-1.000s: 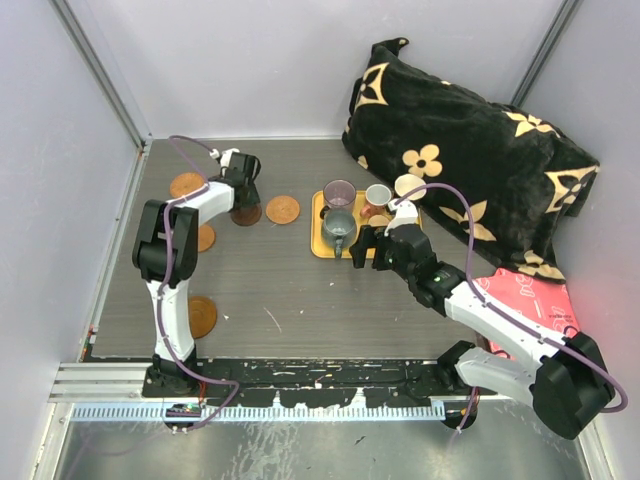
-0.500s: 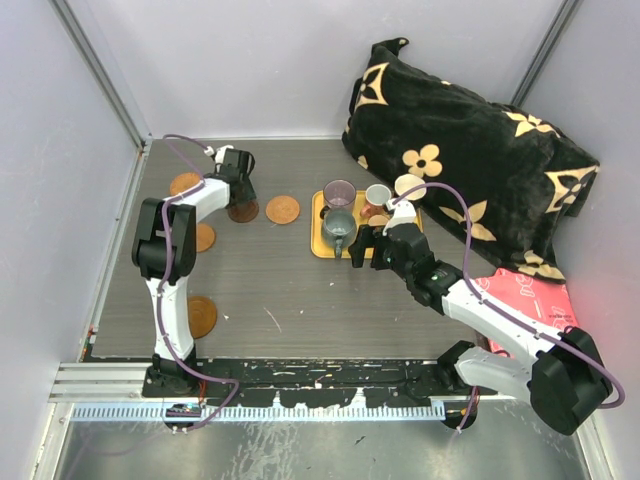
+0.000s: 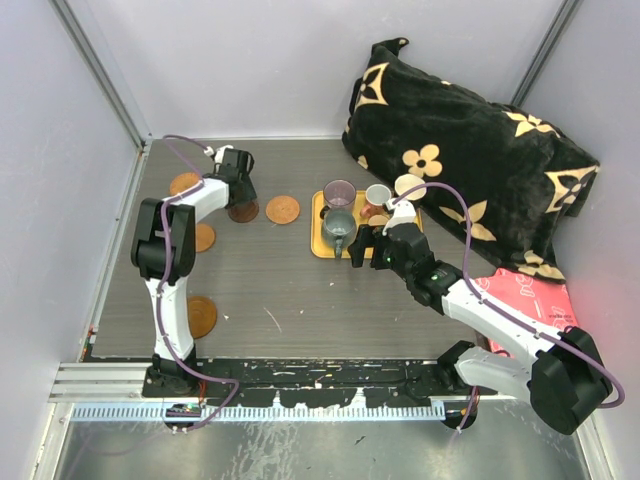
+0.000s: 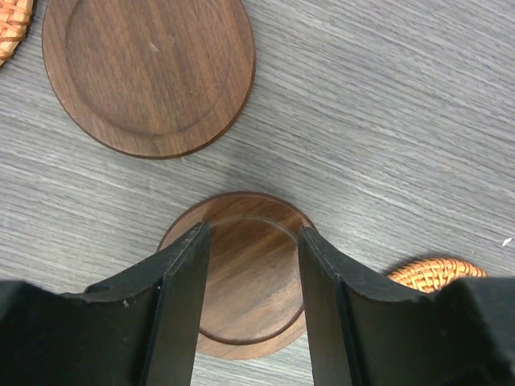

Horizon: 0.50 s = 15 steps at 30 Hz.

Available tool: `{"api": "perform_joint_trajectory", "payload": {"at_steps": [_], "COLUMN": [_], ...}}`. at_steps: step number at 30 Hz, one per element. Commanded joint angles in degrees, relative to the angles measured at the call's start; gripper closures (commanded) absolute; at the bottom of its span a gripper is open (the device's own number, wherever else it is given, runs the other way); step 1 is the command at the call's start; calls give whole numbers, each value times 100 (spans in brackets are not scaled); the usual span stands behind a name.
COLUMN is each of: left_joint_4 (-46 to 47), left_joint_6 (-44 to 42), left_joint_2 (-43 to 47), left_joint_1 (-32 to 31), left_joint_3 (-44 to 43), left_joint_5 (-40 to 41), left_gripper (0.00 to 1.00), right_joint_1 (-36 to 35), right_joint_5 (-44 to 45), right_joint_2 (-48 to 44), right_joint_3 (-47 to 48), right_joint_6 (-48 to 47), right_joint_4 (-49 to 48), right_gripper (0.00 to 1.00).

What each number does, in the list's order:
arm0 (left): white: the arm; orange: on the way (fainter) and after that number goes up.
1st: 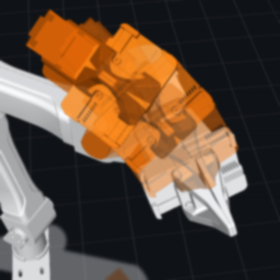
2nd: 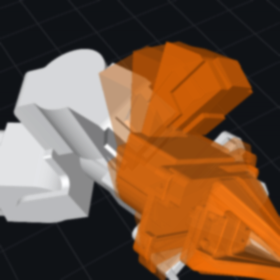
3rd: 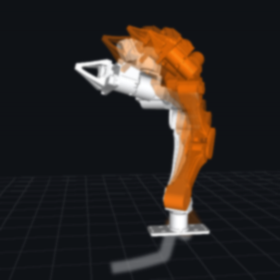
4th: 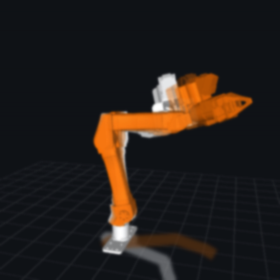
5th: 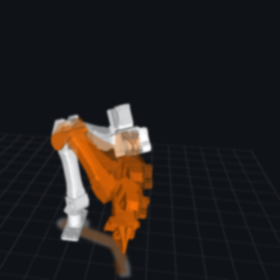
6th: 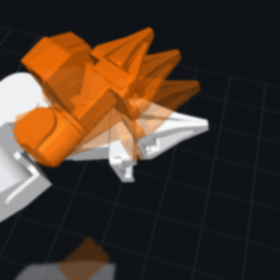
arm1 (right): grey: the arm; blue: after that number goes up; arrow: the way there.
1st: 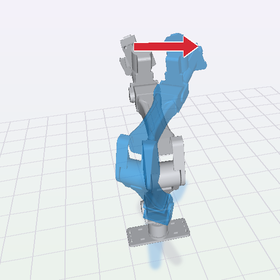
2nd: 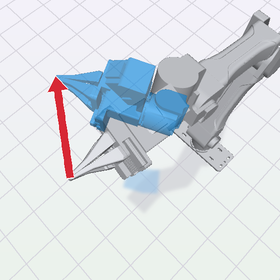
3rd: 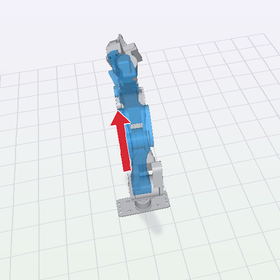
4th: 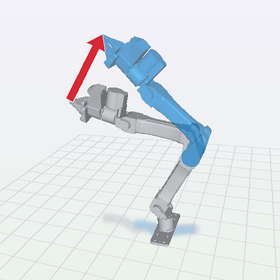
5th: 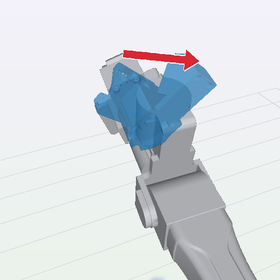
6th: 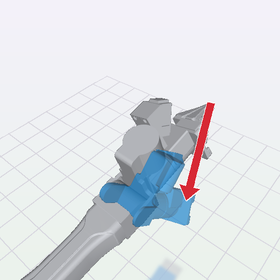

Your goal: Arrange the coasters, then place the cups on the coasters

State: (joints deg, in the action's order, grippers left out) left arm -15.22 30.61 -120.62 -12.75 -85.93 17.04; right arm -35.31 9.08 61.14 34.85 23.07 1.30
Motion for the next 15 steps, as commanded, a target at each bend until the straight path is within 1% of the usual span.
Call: {"api": "perform_joint_trajectory", "payload": {"at_steps": [1,10,15], "left_joint_4": [-26,28,0], "left_joint_6": [17,-177,-275], "left_joint_2": [442,669,428], "left_joint_1": [55,62,172], "left_joint_3": [85,72,-233], "left_joint_5": [-113,234,254], "left_gripper": [51,52,54], "right_joint_1": [-35,-34,-37], "right_joint_5": [-20,-21,-23], "right_joint_2": [-96,-163,-189], "right_joint_3": [148,86,33], "right_joint_6": [20,23,9], "right_joint_4": [-343,-364,-340], "right_gripper": [7,7,7]}}
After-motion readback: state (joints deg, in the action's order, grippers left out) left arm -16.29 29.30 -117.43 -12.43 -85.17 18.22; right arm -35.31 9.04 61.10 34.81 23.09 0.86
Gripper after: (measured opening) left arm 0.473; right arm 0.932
